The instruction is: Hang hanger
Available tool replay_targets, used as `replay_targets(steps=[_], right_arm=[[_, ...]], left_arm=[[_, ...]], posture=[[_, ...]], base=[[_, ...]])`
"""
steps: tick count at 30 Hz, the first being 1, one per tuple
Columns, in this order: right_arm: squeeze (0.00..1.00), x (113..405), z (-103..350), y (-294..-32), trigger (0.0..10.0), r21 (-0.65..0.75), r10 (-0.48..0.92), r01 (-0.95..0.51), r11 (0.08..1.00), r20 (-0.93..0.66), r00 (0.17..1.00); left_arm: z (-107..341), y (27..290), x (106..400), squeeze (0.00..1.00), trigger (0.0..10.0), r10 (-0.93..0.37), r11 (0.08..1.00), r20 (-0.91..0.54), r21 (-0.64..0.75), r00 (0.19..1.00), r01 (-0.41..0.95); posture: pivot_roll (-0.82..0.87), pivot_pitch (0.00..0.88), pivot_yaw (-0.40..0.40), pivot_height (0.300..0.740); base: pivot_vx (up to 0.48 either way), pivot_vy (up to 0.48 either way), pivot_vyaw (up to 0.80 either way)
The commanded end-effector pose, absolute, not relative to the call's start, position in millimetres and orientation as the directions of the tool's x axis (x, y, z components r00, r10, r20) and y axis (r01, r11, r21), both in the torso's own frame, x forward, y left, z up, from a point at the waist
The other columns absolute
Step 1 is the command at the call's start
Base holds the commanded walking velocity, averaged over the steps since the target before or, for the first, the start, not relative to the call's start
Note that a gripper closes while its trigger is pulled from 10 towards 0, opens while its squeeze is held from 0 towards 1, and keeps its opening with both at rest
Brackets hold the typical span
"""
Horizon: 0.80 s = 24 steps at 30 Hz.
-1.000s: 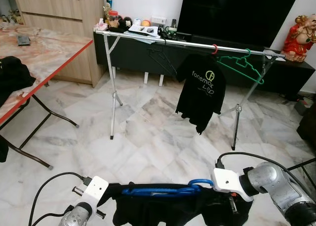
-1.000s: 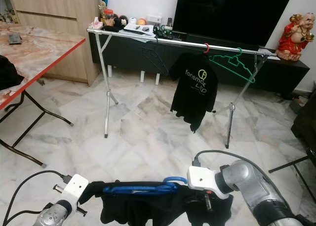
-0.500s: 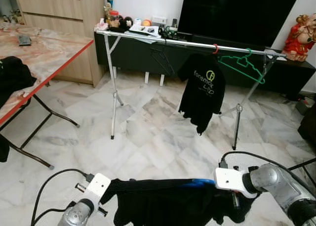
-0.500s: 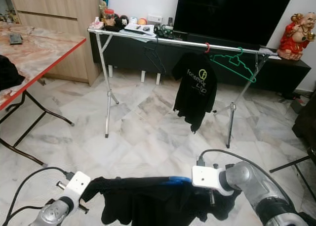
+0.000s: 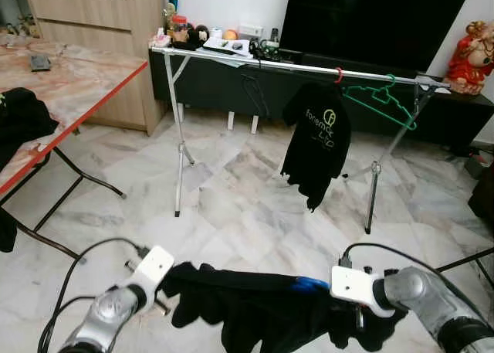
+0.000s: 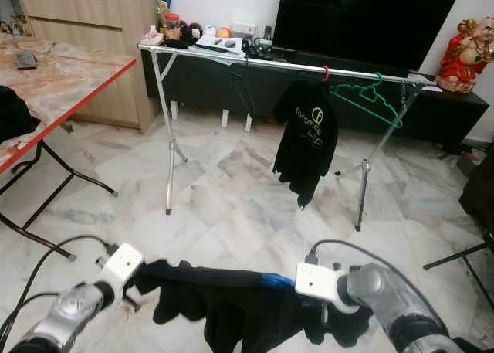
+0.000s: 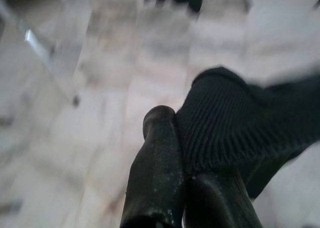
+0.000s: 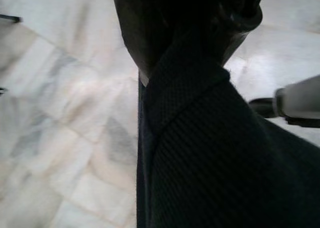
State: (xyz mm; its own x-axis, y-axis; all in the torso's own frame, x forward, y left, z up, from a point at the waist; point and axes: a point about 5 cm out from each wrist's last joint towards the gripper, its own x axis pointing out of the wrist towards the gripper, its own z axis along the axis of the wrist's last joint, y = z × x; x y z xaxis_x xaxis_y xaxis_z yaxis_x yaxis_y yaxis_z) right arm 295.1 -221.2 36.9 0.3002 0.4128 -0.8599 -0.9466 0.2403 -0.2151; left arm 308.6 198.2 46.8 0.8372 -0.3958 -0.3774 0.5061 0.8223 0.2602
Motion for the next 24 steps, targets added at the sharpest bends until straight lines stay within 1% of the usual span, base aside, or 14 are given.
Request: replay_targets(steps=[1,2,4,9,11,12,14,15,17,19,21,22,23,24], right_arm=[[0.00,292,33,-227,0.0,-0.200,0.398,-0.940,0.278,-0.866,0.302],[0.00,289,28,-223,0.0,-0.185,0.405,-0.939,0.291,-0.865,0.296],[0.00,288,24,-220,0.0,-0.176,0.412,-0.936,0.304,-0.862,0.296],[0.00,287,20,-215,0.0,-0.163,0.427,-0.931,0.327,-0.853,0.299],[0.00,288,16,-207,0.0,-0.174,0.442,-0.912,0.373,-0.830,0.340],[0.00,290,13,-198,0.0,-0.183,0.460,-0.889,0.419,-0.802,0.382],[0.00,291,12,-192,0.0,-0.189,0.468,-0.868,0.459,-0.779,0.417],[0.00,295,12,-185,0.0,-0.200,0.469,-0.823,0.532,-0.740,0.483],[0.00,300,13,-175,0.0,-0.192,0.472,-0.760,0.620,-0.682,0.558],[0.00,301,13,-170,0.0,-0.175,0.484,-0.739,0.650,-0.654,0.581],[0.00,301,13,-169,0.0,-0.172,0.486,-0.735,0.656,-0.649,0.586],[0.00,303,14,-169,0.0,-0.159,0.481,-0.710,0.686,-0.633,0.607],[0.00,303,15,-169,0.0,-0.075,0.506,-0.667,0.741,-0.591,0.628],[0.00,303,15,-169,0.0,-0.075,0.506,-0.667,0.741,-0.591,0.628]], left_arm=[[64,194,317,0.00,0.0,-0.444,0.806,-0.336,0.255,0.830,0.534],[73,187,319,0.00,0.0,-0.498,0.775,-0.327,0.249,0.803,0.582],[80,180,320,0.00,0.0,-0.542,0.742,-0.323,0.250,0.776,0.622],[91,170,320,0.00,0.0,-0.600,0.705,-0.306,0.235,0.739,0.669],[106,157,319,0.00,0.0,-0.659,0.668,-0.268,0.222,0.703,0.711],[116,146,318,0.00,0.0,-0.694,0.648,-0.232,0.213,0.682,0.731],[122,140,317,0.00,0.0,-0.711,0.638,-0.218,0.203,0.669,0.743],[126,131,315,0.00,0.0,-0.732,0.622,-0.199,0.195,0.652,0.758],[131,120,312,0.00,0.0,-0.756,0.599,-0.188,0.189,0.627,0.778],[131,117,311,0.00,0.0,-0.765,0.587,-0.189,0.188,0.616,0.787],[132,116,310,0.00,0.0,-0.767,0.584,-0.191,0.186,0.612,0.790],[130,114,308,0.00,0.0,-0.769,0.578,-0.206,0.181,0.606,0.795],[123,110,304,0.00,0.0,-0.761,0.572,-0.247,0.180,0.600,0.800],[123,110,304,0.00,0.0,-0.761,0.572,-0.247,0.180,0.600,0.800]], posture=[[0.01,0.000,-0.080,0.740],[0.01,0.000,-0.078,0.740],[0.02,0.000,-0.078,0.740],[0.02,0.000,-0.075,0.740],[0.02,0.000,-0.073,0.740],[0.03,0.000,-0.073,0.740],[0.03,0.000,-0.071,0.740],[0.03,0.000,-0.067,0.740],[0.04,0.000,-0.063,0.740],[0.04,0.000,-0.062,0.740],[0.04,0.000,-0.062,0.740],[0.04,0.000,-0.058,0.740],[0.04,0.000,-0.054,0.740],[0.04,0.000,-0.054,0.740]], base=[[0.000,0.000,0.00],[0.000,0.000,0.00],[0.000,0.000,0.00],[0.000,0.000,0.00],[0.000,0.000,0.00],[0.000,0.000,0.00],[0.000,0.000,0.00],[0.000,0.000,0.00],[0.000,0.000,0.00],[0.000,0.000,0.00],[0.000,0.000,0.00],[0.000,0.000,0.00],[0.000,0.000,0.00],[0.000,0.000,0.00]])
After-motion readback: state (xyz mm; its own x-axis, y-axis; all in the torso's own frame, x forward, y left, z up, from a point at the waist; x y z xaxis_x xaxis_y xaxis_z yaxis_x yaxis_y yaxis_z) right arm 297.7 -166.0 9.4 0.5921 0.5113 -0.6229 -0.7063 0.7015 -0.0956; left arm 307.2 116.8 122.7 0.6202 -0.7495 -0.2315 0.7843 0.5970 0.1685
